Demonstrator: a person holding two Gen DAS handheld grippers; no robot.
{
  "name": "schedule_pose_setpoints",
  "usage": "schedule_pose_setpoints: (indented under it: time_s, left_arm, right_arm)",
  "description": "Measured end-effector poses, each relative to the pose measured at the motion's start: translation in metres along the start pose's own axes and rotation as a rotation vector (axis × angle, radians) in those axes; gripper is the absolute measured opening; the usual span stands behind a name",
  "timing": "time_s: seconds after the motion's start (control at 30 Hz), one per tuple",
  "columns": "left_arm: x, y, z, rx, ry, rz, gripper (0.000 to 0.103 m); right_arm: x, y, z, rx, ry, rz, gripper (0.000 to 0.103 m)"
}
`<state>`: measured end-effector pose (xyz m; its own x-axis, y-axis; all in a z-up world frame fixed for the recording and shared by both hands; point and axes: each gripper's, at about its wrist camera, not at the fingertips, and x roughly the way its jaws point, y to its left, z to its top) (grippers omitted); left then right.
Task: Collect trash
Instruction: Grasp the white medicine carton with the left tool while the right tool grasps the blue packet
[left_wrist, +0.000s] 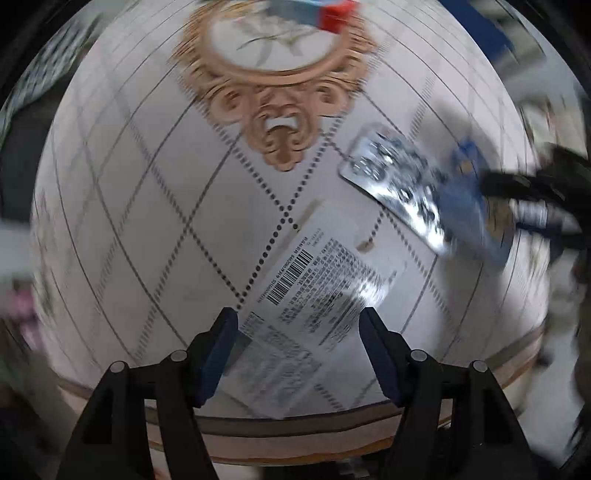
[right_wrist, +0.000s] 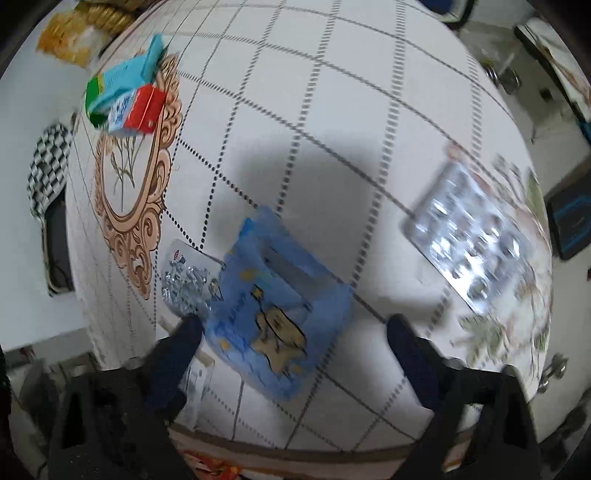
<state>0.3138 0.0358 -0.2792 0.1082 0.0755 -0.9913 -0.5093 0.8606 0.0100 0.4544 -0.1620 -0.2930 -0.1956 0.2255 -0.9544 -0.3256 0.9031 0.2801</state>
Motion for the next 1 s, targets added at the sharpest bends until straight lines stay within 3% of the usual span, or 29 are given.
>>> schedule_pose_setpoints:
  time_s: [0.03, 0.07, 0.13, 0.23, 0.33, 0.37, 0.43, 0.5, 0.6, 0.7, 0.8, 0.9, 1.0]
  left_arm:
    - [0.0, -0.003, 0.0, 0.041, 0.003, 0.019, 0.066]
    - [0.0, -0.007, 0.001, 0.111, 0.076, -0.024, 0.066]
    - [0.002, -0.013, 0.005, 0.173, 0.093, -0.04, 0.066]
    - [0.007, -0.028, 0.008, 0.305, 0.169, -0.089, 0.066]
    - [0.021, -0.05, 0.001, 0.444, 0.224, -0.045, 0.068]
    - [0.022, -0.056, -0.001, 0.481, 0.212, -0.026, 0.077]
    - [0.033, -0.064, 0.0, 0.522, 0.233, 0.034, 0.077]
    - [0.037, -0.068, 0.003, 0.521, 0.235, 0.034, 0.081]
    - [0.043, -0.064, 0.003, 0.445, 0.259, -0.02, 0.075]
    - [0.042, -0.05, 0.004, 0.308, 0.235, -0.041, 0.073]
    - [0.043, -0.022, 0.0, -0.01, 0.247, -0.086, 0.073]
    - [0.044, 0.001, -0.01, -0.272, 0.243, -0.152, 0.073]
    - [0.045, -0.004, -0.021, -0.294, 0.221, -0.129, 0.074]
  right_arm:
    - [0.004, 0.004, 0.0, -0.016, 0.007, -0.012, 0.056]
    - [0.005, 0.006, -0.001, -0.024, 0.013, -0.013, 0.052]
    - [0.0, 0.005, -0.007, -0.045, -0.013, -0.027, 0.019]
    - [-0.008, -0.008, -0.022, -0.072, 0.001, -0.02, 0.017]
    - [-0.014, -0.025, -0.044, -0.107, 0.033, -0.033, 0.017]
    - [-0.015, -0.028, -0.048, -0.111, 0.037, -0.038, 0.017]
    - [-0.014, -0.037, -0.06, -0.12, 0.05, -0.062, 0.017]
    - [-0.012, -0.045, -0.067, -0.102, 0.063, -0.05, 0.018]
    - [-0.009, -0.056, -0.072, -0.07, 0.078, -0.03, 0.033]
    - [-0.006, -0.057, -0.075, -0.052, 0.078, -0.029, 0.036]
    - [-0.005, -0.055, -0.077, -0.037, 0.064, -0.016, 0.041]
    - [-0.002, -0.047, -0.073, -0.019, 0.046, 0.02, 0.067]
    - [0.005, -0.033, -0.067, -0.005, 0.041, 0.041, 0.087]
